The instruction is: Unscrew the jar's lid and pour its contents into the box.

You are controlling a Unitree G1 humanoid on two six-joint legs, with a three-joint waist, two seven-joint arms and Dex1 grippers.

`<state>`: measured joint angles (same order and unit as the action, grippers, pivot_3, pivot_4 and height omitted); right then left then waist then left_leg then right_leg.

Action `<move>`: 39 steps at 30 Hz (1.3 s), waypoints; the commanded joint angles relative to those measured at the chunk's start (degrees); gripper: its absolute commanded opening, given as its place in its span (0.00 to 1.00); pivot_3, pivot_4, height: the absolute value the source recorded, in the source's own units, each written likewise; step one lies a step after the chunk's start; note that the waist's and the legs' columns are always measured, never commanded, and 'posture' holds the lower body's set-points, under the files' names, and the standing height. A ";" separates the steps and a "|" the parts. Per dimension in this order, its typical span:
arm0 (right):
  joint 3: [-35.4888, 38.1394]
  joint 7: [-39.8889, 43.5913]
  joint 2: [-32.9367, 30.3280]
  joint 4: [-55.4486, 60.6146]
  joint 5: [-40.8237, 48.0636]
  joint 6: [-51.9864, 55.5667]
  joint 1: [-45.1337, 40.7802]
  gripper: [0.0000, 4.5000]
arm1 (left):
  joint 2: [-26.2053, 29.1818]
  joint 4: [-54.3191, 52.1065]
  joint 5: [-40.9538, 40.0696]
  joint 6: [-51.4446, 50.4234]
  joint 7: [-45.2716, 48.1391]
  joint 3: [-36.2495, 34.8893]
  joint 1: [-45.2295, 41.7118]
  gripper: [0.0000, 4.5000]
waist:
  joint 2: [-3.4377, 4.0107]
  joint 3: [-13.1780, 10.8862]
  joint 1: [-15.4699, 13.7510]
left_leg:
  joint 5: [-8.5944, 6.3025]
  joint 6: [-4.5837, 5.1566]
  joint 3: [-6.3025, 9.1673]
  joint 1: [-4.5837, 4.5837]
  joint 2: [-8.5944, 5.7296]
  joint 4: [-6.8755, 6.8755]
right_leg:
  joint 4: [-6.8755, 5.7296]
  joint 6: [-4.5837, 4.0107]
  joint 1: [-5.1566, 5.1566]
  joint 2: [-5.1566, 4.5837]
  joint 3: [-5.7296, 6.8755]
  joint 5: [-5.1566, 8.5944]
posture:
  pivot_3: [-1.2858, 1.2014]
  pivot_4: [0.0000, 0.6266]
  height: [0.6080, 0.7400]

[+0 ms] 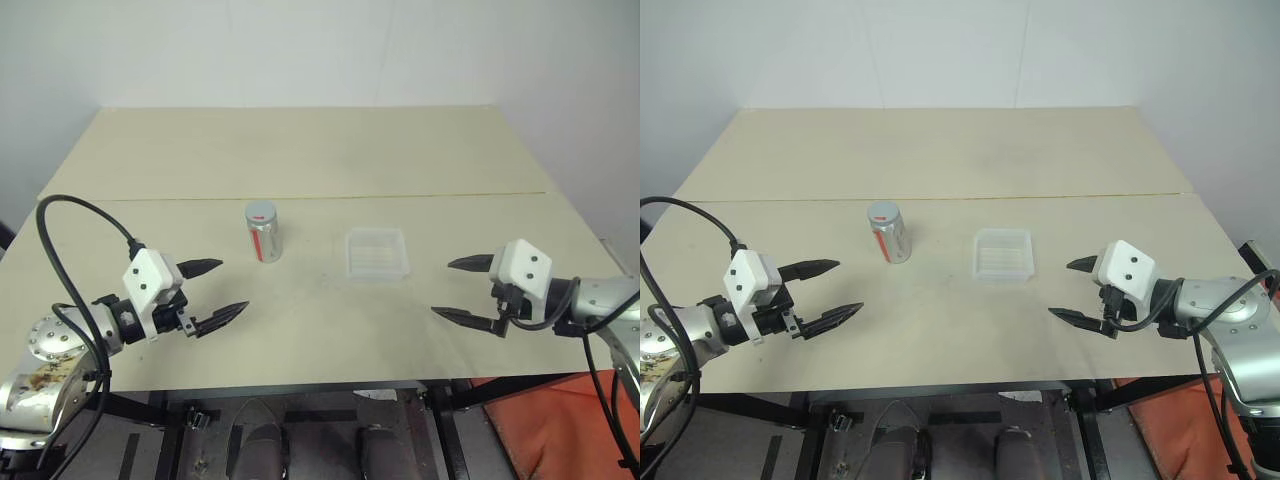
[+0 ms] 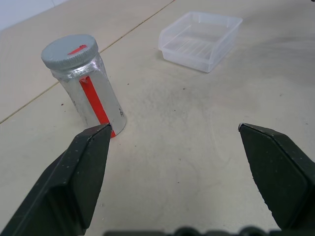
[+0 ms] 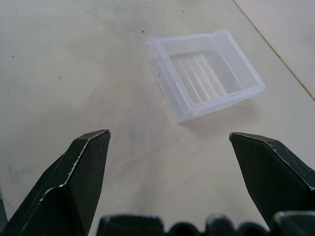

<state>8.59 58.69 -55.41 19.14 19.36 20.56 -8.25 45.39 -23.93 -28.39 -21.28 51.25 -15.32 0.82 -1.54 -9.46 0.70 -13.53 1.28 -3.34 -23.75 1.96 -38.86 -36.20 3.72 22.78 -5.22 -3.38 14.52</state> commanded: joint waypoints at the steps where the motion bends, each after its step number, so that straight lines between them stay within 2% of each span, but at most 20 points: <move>1: 1.40 -0.12 -0.60 1.16 0.42 -0.07 -1.01 1.00 | -0.18 -0.79 0.22 1.60 0.06 -0.55 0.06 1.00 | 0.00 0.00 0.00 | 0.00 0.00 0.00 0.00 0.00 0.00 | 0.00 0.00 0.00 0.00 0.00 0.00 | 0.52 0.24 1.00; 15: 1.95 0.23 -0.96 2.11 0.86 0.76 -0.95 1.00 | -1.14 0.17 1.57 2.59 -0.75 -0.19 -0.18 1.00 | 0.00 0.00 0.00 | 0.00 0.00 0.00 0.00 0.00 0.00 | 0.00 0.00 0.00 0.00 0.00 0.00 | 0.52 0.24 1.00; 18: 1.37 -0.07 -0.66 2.09 0.39 0.64 -1.31 1.00 | -3.03 -0.06 3.16 2.41 -4.83 -0.25 -0.18 1.00 | 0.00 0.00 -0.01 | 0.00 0.00 0.01 0.00 0.00 0.00 | 0.00 0.00 -0.01 -0.01 0.00 0.00 | 0.52 0.24 1.00; 21: 0.77 0.24 -0.55 2.40 0.64 0.85 -1.60 1.00 | -7.54 -0.33 8.23 6.17 -10.90 1.59 0.34 1.00 | 0.00 0.00 -0.02 | 0.00 0.00 0.02 0.00 -0.01 -0.01 | 0.01 0.01 -0.02 -0.01 0.00 -0.01 | 0.52 0.24 1.00; 26: -1.25 0.50 0.55 2.59 1.13 0.87 -3.26 1.00 | -20.50 1.54 15.17 12.29 -23.83 5.09 -2.19 1.00 | -0.01 0.00 -0.14 | 0.00 0.00 0.06 0.01 -0.03 -0.07 | 0.03 0.07 -0.13 -0.03 0.00 -0.06 | 0.52 0.24 1.00; 30: -3.22 0.39 1.73 2.63 0.78 0.97 -4.77 1.00 | -25.88 5.87 18.91 16.03 -27.69 8.44 -4.23 1.00 | -0.02 0.01 -0.22 | 0.00 0.00 0.10 0.15 -0.04 -0.08 | 0.06 0.07 -0.28 0.00 0.01 -0.09 | 0.52 0.24 1.00; 34: -4.12 0.18 2.41 2.31 0.57 1.05 -6.01 1.00 | -30.25 14.02 27.40 21.94 -35.21 12.08 -9.10 1.00 | -0.03 0.01 -0.57 | 0.00 0.01 0.10 0.26 -0.12 -0.11 | 0.11 0.10 -0.43 -0.04 0.01 -0.11 | 0.52 0.24 1.00; 39: -3.63 -1.70 3.09 3.53 0.27 1.72 -5.37 1.00 | -35.15 18.76 26.25 22.27 -37.43 13.44 -12.39 1.00 | -0.03 0.02 -0.82 | 0.00 0.01 0.12 0.21 -0.12 -0.10 | 0.14 0.11 -0.40 -0.04 0.01 -0.11 | 0.52 0.24 1.00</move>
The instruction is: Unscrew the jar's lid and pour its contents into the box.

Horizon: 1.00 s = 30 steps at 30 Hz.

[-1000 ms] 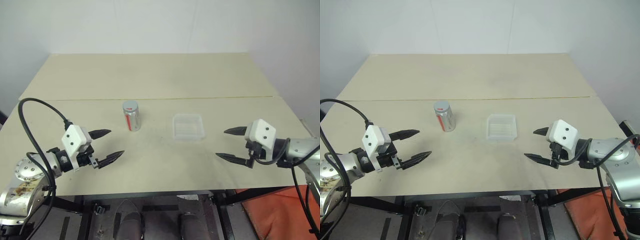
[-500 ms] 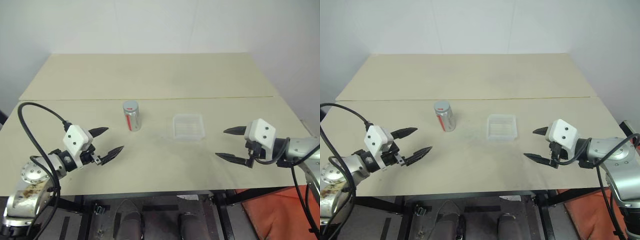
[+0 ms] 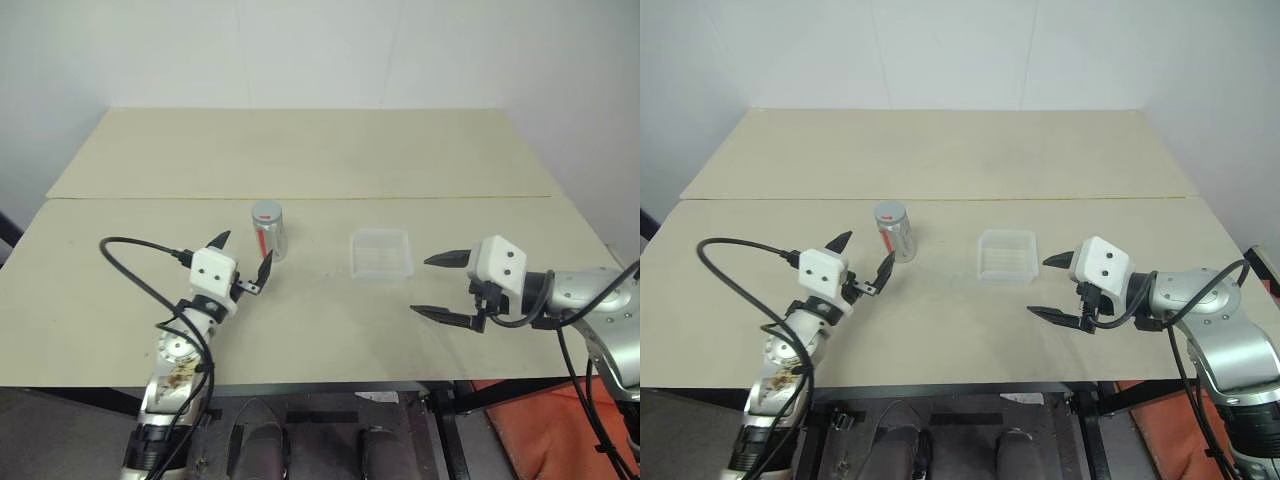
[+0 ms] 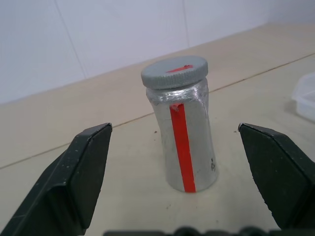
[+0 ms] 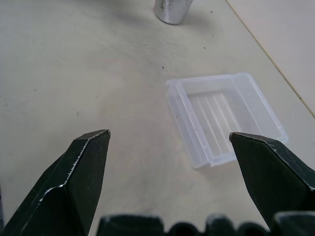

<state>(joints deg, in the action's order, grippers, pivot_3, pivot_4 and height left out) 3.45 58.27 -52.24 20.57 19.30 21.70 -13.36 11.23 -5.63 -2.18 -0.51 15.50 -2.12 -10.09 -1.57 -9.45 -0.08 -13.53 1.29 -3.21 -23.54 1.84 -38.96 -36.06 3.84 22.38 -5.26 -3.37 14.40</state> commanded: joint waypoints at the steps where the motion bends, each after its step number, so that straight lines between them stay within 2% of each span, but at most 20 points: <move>1: 1.80 -1.58 -0.05 2.60 0.43 0.83 0.07 1.00 | -1.41 1.40 -0.22 1.20 -2.03 -0.04 -2.12 1.00 | 0.00 0.00 -0.04 | 0.00 0.00 0.00 -0.02 0.01 0.00 | 0.00 0.00 0.01 0.00 0.00 0.00 | 0.52 0.24 1.00; 17: 4.11 -6.28 0.04 8.16 0.80 4.65 2.91 1.00 | -4.44 27.27 2.24 11.07 -6.93 0.43 -17.77 1.00 | -0.01 0.00 -0.58 | 0.00 0.00 0.01 -0.06 -0.05 -0.02 | 0.05 0.06 0.00 0.00 0.01 -0.03 | 0.52 0.24 1.00; 29: 3.24 -6.30 0.16 7.90 0.06 4.86 2.68 1.00 | -5.78 27.64 1.43 11.61 -6.72 0.64 -17.18 1.00 | -0.02 -0.01 -0.51 | 0.00 0.00 0.02 -0.07 -0.03 -0.01 | 0.04 0.06 0.02 0.02 0.02 -0.03 | 0.52 0.24 1.00; 30: 3.03 -6.22 0.22 7.68 0.03 4.76 2.40 1.00 | -6.21 27.32 0.96 11.03 -7.24 0.21 -17.16 0.96 | -0.01 -0.01 -0.52 | 0.00 0.00 0.02 -0.07 -0.04 -0.01 | 0.04 0.06 0.02 0.02 0.02 -0.03 | 0.52 0.24 1.00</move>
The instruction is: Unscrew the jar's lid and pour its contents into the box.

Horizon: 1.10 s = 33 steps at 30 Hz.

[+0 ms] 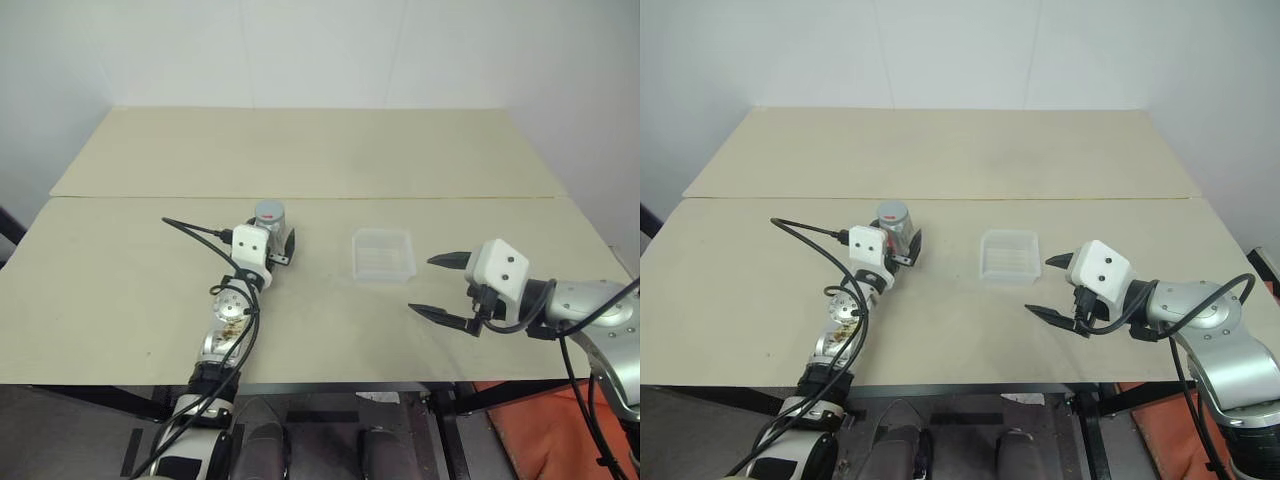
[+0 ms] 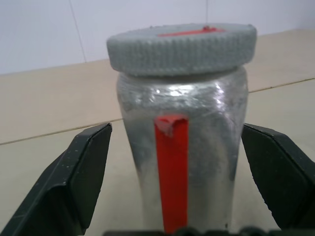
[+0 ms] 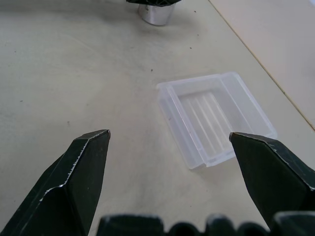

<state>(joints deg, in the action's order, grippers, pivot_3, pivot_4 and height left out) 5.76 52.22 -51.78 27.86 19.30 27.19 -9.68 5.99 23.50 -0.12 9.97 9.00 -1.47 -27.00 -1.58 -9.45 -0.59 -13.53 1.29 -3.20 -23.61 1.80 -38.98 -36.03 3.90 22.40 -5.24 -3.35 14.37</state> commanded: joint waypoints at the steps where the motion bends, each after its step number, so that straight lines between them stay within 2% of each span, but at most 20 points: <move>1: 0.58 -0.10 -0.21 0.15 -0.01 -0.82 -1.52 1.00 | -1.23 -2.00 -1.36 0.21 -1.03 -0.72 -0.22 0.90 | 0.00 0.00 -0.01 | 0.00 0.00 0.00 0.00 0.00 0.00 | 0.00 0.00 0.00 0.00 0.00 0.00 | 0.52 0.24 1.00; 3: 0.24 -0.04 -0.16 -0.37 -0.22 -1.05 -1.93 1.00 | -1.03 -2.80 -1.01 0.37 -0.55 -0.42 0.63 0.79 | 0.00 0.00 -0.01 | 0.00 0.00 0.00 0.00 0.00 0.00 | 0.00 0.00 0.00 0.00 0.00 0.00 | 0.52 0.24 1.00; 8: -0.45 0.00 0.13 -1.01 -0.39 -1.40 -2.55 1.00 | -0.71 -3.21 -0.87 0.19 -0.20 -0.51 1.94 0.43 | 0.00 0.00 0.02 | 0.00 0.00 0.00 0.00 0.01 0.01 | 0.01 0.00 0.00 0.00 0.00 0.00 | 0.52 0.24 1.00; 14: -1.92 -1.60 2.25 -0.41 -0.53 -0.88 -4.25 1.00 | -1.13 -4.90 -1.38 0.38 0.28 -0.29 2.23 0.43 | 0.00 0.00 0.19 | 0.00 0.00 0.00 0.02 0.01 0.01 | -0.01 0.00 0.00 0.01 0.00 0.00 | 0.52 0.24 1.00; 16: -3.18 -3.41 5.00 0.25 0.42 0.70 -6.28 1.00 | -1.00 -6.64 -1.34 0.41 1.38 0.43 2.53 0.43 | 0.00 0.00 0.22 | 0.00 0.00 0.01 0.01 0.01 0.01 | -0.01 0.00 0.00 0.01 0.00 0.00 | 0.52 0.24 1.00; 23: -7.40 -17.15 23.60 4.02 4.19 7.85 -13.01 1.00 | 0.44 -18.00 -7.47 -4.94 12.22 3.96 6.43 0.43 | 0.02 0.01 0.66 | 0.01 -0.01 0.04 -0.12 0.05 0.03 | -0.05 0.00 0.18 0.03 0.00 0.00 | 0.52 0.24 1.00; 27: -10.78 -24.47 31.91 3.36 1.63 8.50 -15.44 1.00 | 2.53 -23.59 -8.89 -8.15 17.42 6.89 8.35 0.43 | 0.04 0.02 0.71 | 0.02 -0.03 0.04 -0.22 0.03 0.02 | -0.10 -0.02 0.30 0.01 0.00 -0.01 | 0.52 0.24 1.00; 29: -11.29 -26.34 34.46 2.42 1.05 7.67 -15.62 1.00 | 2.79 -24.86 -9.18 -9.66 18.19 7.57 8.94 0.43 | 0.05 0.03 0.67 | 0.02 -0.03 0.03 -0.22 0.03 0.02 | -0.11 -0.02 0.30 0.00 0.00 -0.01 | 0.52 0.24 1.00; 33: -12.32 -25.97 35.08 1.79 0.51 6.75 -15.51 1.00 | 2.88 -25.26 -8.25 -10.43 18.31 8.55 9.17 0.43 | 0.05 0.03 0.60 | 0.02 -0.02 0.03 -0.22 0.01 0.01 | -0.09 -0.02 0.28 -0.02 0.01 -0.01 | 0.52 0.24 1.00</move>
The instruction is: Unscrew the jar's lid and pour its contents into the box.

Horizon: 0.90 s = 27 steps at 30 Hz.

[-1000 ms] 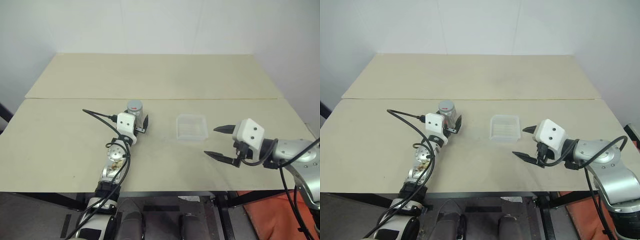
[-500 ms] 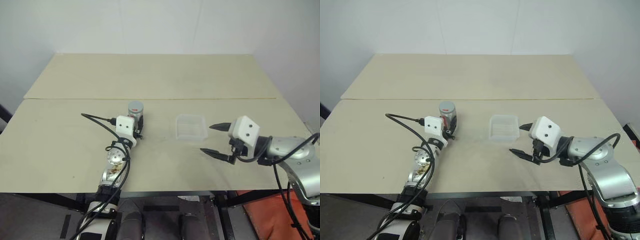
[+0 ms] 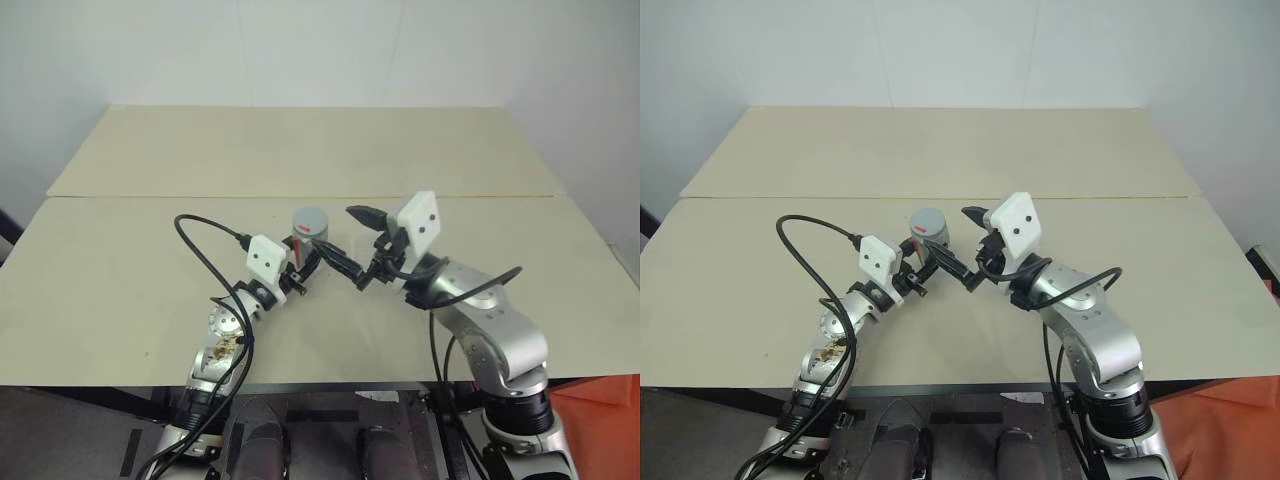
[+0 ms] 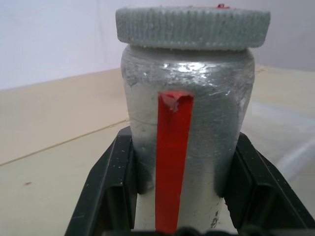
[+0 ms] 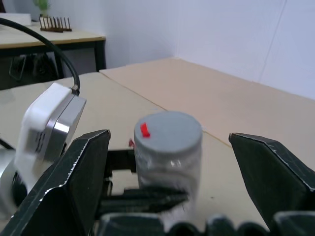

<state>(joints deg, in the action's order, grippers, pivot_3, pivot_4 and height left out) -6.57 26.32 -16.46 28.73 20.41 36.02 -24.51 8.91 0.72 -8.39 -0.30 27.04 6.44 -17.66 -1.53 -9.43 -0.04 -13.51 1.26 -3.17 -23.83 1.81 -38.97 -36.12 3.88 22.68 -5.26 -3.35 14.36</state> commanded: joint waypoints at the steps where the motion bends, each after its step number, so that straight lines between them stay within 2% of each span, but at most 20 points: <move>1: -0.38 0.31 -0.34 0.84 -0.67 -2.30 -0.69 1.00 | 0.01 -2.40 0.54 -0.03 0.25 1.07 -0.29 0.43 | 0.00 0.00 0.12 | 0.00 0.00 0.00 0.00 0.01 0.00 | 0.00 0.00 0.01 0.02 0.00 0.00 | 0.52 0.24 1.00; 12: -2.62 -0.16 0.43 -2.10 -4.24 -5.05 -1.58 1.00 | -0.69 -1.95 2.68 1.68 0.40 4.34 -0.17 0.43 | 0.00 0.00 0.70 | 0.00 0.00 0.01 0.00 0.04 0.02 | -0.01 0.00 0.04 0.05 0.00 0.00 | 0.52 0.24 1.00; 27: -2.31 0.62 0.79 -4.26 -4.54 -5.70 -1.63 1.00 | -1.54 -1.36 1.53 3.05 0.24 3.05 0.36 0.43 | 0.00 0.00 0.73 | 0.00 0.00 0.02 0.00 0.04 0.03 | 0.00 0.00 0.04 0.05 0.00 0.00 | 0.52 0.24 1.00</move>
<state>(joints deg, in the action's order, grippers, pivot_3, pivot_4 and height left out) -9.56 27.05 -16.15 23.34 15.82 32.26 -24.88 7.49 0.74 -6.74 1.16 27.36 9.82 -17.26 -1.53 -9.43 0.69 -13.51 1.27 -3.15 -23.83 1.85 -38.94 -36.12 3.88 22.72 -5.21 -3.35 14.36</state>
